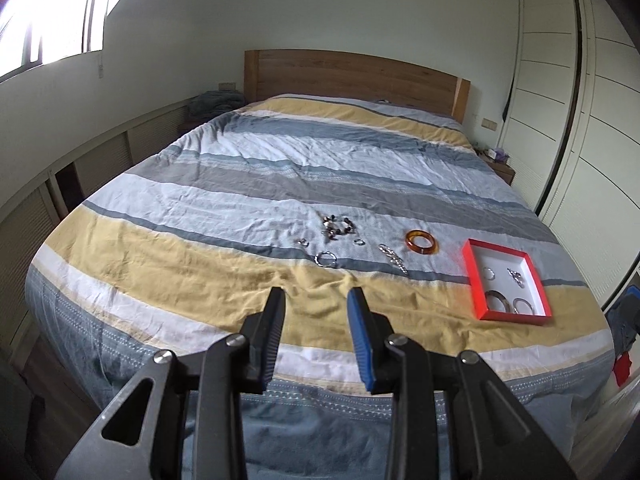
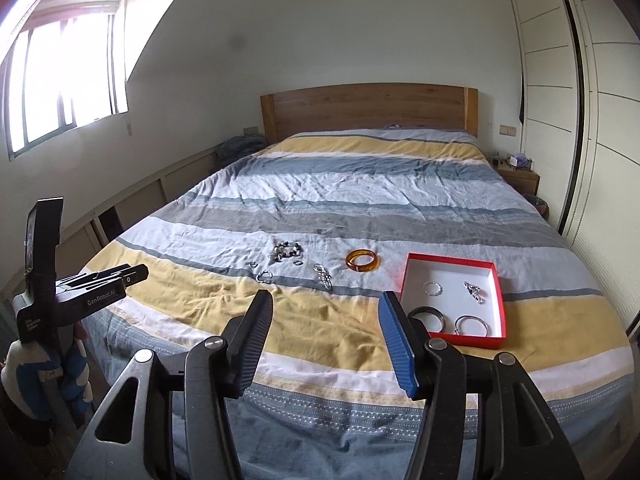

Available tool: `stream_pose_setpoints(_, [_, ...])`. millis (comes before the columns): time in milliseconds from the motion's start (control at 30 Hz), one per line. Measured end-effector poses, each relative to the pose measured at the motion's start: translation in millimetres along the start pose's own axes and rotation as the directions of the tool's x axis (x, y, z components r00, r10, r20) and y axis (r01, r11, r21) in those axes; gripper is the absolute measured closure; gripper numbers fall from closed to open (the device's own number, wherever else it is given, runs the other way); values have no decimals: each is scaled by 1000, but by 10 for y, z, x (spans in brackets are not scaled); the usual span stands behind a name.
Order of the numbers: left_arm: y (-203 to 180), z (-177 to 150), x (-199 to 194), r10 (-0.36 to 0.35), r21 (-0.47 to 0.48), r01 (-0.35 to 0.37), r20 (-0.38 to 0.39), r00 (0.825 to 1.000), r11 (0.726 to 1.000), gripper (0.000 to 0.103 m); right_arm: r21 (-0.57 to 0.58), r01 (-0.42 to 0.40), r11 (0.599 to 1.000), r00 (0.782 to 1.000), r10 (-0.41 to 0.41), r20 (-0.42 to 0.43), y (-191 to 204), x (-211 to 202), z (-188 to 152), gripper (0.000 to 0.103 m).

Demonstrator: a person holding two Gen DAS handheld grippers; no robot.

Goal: Organize jewelry

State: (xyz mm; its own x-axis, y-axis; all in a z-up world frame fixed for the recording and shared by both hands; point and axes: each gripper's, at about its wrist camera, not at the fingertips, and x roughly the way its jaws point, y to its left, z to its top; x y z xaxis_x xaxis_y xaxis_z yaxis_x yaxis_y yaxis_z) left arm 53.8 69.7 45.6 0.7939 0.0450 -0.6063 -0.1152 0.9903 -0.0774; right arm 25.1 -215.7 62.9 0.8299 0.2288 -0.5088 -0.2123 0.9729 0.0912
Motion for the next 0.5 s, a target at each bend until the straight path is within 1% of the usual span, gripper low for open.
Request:
stream_pose_setpoints(100, [62,-20,-71,11,-11,-11,9,1000,1000,73,7,-16,1000,1000,16,16,8,-79,-60,47])
stream_pose_setpoints(233, [26,-74,-148,16,9,-16,13,1000,1000,73,13,-16,1000,1000,16,13,-15,-99,-134,47])
stream_pose_setpoints(367, [-51,-108,-175,10,33,-10,8,1000,999,73,24,-12,1000,1000,11,17,-54,-138,-159,47])
stream_pose_setpoints(500, [-100,-96,-224,-2,49,2,19,1000,999,72,23,-1,1000,999,0,38,-65,-220,-130,47])
